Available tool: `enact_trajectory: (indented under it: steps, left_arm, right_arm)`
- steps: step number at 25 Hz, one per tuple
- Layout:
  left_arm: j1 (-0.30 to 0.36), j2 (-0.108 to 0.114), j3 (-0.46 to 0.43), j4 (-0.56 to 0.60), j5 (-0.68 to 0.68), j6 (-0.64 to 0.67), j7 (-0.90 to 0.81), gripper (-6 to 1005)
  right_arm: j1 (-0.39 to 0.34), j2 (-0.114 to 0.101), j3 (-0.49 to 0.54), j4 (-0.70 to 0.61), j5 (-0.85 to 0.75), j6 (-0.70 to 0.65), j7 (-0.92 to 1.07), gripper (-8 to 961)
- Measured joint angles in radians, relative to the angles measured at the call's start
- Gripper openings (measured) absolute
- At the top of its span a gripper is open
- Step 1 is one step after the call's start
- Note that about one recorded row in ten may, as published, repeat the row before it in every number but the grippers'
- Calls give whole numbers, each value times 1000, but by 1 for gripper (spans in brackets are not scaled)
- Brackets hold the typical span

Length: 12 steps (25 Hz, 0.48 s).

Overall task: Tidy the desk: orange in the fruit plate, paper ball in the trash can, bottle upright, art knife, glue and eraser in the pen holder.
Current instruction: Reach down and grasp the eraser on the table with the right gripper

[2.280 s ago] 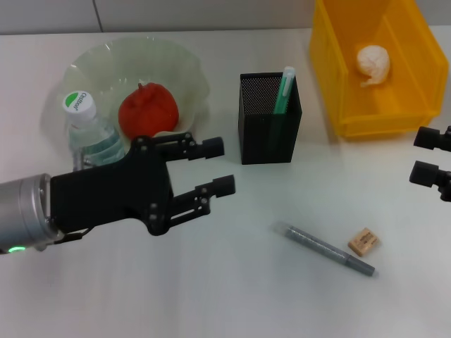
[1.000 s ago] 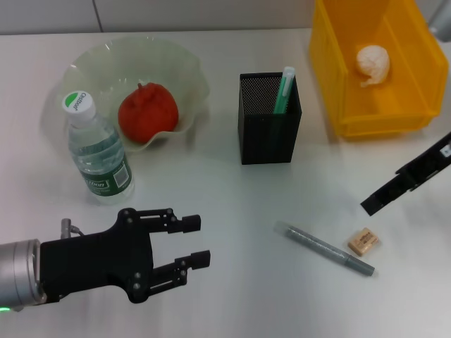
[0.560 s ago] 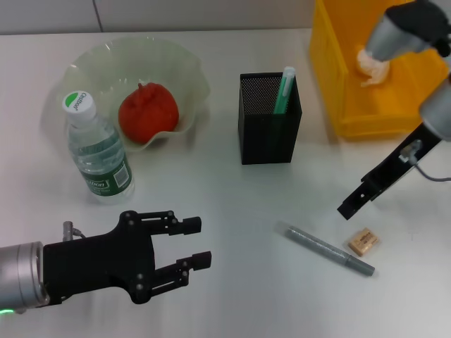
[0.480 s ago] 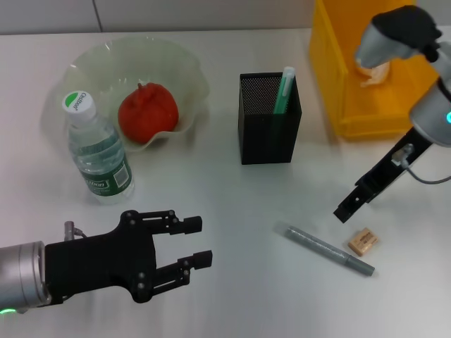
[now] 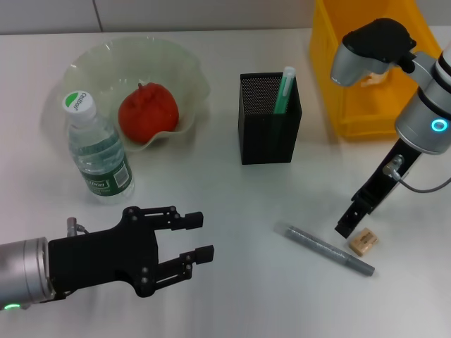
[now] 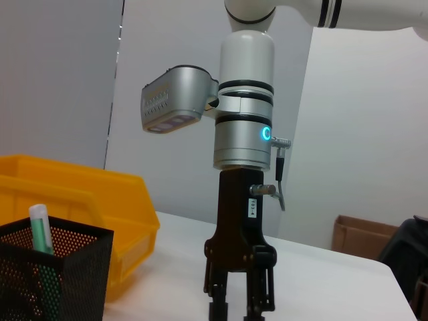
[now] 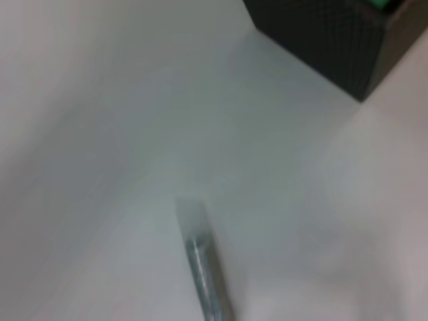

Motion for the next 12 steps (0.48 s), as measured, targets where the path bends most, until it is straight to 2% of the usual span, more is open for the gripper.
enact_trajectory:
  steps: [12]
  left_arm:
    - [-4, -3, 0, 0, 0, -23, 1, 488]
  right_arm:
    - [2, 4, -1, -4, -57, -62, 40, 741]
